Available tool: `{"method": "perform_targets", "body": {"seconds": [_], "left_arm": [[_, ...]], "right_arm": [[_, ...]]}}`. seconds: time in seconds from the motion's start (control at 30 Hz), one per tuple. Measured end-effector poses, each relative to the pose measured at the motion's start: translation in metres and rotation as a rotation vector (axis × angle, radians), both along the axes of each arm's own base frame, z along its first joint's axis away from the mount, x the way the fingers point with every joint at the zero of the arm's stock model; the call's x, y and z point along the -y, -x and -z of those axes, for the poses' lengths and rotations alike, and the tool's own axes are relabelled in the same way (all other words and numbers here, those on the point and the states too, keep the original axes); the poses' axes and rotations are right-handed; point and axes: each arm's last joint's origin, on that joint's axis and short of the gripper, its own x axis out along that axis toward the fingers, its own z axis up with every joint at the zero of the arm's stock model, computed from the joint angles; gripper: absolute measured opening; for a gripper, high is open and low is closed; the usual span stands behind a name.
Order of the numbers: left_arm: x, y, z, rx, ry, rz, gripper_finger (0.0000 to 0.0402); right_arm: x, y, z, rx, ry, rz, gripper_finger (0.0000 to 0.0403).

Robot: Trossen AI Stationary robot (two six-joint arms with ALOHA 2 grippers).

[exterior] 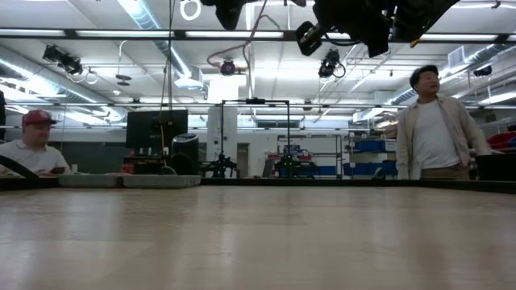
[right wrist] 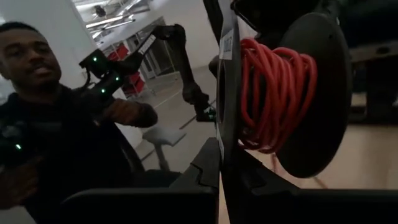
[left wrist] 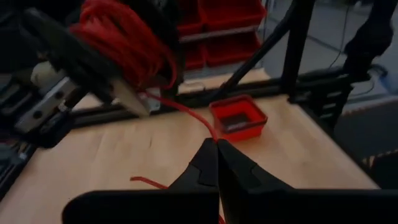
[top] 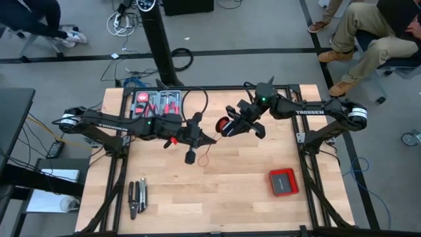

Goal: Coil cords
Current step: Coil the red wire onto the spool

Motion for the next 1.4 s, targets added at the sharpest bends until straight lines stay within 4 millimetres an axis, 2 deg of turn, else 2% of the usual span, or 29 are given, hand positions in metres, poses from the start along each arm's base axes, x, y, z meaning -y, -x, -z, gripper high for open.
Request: {"method": "perform_targets", "body": {"seconds": [0.23, 0.6, 1.0, 1.4], "left_arm": [[-0.002, 0.000, 0.002, -0.012, -0.100, -0.062, 0.0000], [-0.004, 0.000, 0.003, -0.012, -0.276, -0.072, 0.0000], [-0.004, 0.000, 0.000, 0.019, -0.521, -0.060, 0.0000], [0.006, 0.001, 0.002, 0.003, -0.543, -0.064, 0.0000]], "right_arm": [[-0.002, 0.000, 0.010, -0.131, -0.054, 0.014, 0.0002], [-0.004, 0.000, 0.017, -0.237, -0.107, 0.013, 0.0002], [-0.019, -0.003, 0.018, -0.351, -0.214, -0.031, 0.0002], [-0.022, -0.003, 0.017, -0.339, -0.200, -0.026, 0.0001]]}}
